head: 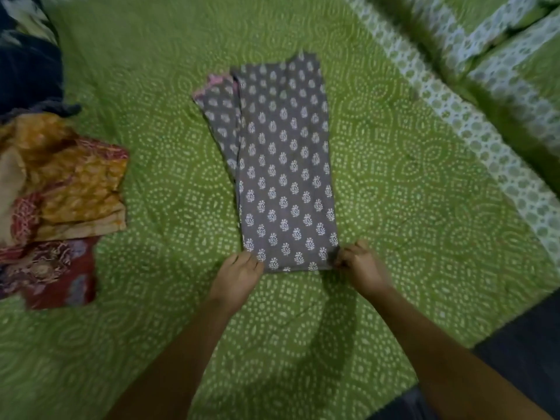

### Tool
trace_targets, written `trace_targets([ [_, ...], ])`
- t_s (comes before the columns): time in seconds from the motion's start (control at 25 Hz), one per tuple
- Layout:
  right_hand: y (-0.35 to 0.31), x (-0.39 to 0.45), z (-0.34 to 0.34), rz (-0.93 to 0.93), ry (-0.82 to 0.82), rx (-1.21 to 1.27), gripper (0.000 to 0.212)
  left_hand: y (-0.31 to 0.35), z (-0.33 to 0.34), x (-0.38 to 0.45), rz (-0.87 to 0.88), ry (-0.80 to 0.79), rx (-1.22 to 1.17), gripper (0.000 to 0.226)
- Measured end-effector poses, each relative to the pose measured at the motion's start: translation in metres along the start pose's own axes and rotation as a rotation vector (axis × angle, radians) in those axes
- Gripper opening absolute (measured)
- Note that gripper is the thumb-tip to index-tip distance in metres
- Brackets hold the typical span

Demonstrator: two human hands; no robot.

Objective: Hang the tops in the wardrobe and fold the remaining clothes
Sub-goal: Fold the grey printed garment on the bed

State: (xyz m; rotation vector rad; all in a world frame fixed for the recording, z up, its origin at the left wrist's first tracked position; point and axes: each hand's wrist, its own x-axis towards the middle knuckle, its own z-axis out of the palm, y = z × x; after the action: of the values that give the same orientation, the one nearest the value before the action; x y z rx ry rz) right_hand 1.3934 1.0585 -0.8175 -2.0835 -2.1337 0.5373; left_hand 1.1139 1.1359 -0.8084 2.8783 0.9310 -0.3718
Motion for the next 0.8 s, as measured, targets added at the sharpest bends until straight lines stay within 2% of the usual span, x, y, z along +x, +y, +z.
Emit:
trace_targets([
  [0.08,-0.002,-0.013,-0.002,-0.052,-0.015,0.007,0.009,0.003,-0.003,-0.007,0.035,-0.064,0.015,0.019],
  [0.16,-0.006,-0.044,0.009,-0.035,-0.140,0.084,0.012,0.022,0.002,-0.023,0.071,-0.080,-0.075,0.020],
  [0.24,-0.014,-0.086,0.022,0.018,-0.409,0.106,0.012,0.054,0.004,-0.052,0.047,-0.210,-0.190,0.026],
  [0.32,-0.028,-0.126,0.027,0.072,-0.672,0.101,0.018,0.091,0.015,-0.084,0.036,-0.403,-0.232,0.020],
  [0.4,-0.044,-0.152,0.024,0.026,-0.837,0.097,0.026,0.123,0.028,-0.106,0.065,-0.536,-0.296,0.041],
  [0.48,-0.056,-0.156,0.023,-0.017,-0.654,0.152,0.025,0.138,0.030,-0.102,0.071,-0.522,-0.308,0.037],
  [0.56,-0.064,-0.122,0.027,0.086,-0.395,0.326,0.023,0.138,0.024,-0.069,0.001,-0.416,-0.460,0.040],
  [0.64,-0.064,-0.055,0.040,0.149,-0.187,0.381,0.045,0.120,0.014,-0.011,-0.136,-0.311,-0.627,0.048],
  [0.72,-0.053,0.018,0.054,0.156,-0.054,0.234,0.055,0.085,0.020,0.050,-0.376,-0.129,-0.642,0.058],
  [0.8,-0.012,0.075,0.063,0.118,0.003,-0.053,0.058,0.046,0.042,0.096,-0.485,-0.006,-0.466,0.065],
])
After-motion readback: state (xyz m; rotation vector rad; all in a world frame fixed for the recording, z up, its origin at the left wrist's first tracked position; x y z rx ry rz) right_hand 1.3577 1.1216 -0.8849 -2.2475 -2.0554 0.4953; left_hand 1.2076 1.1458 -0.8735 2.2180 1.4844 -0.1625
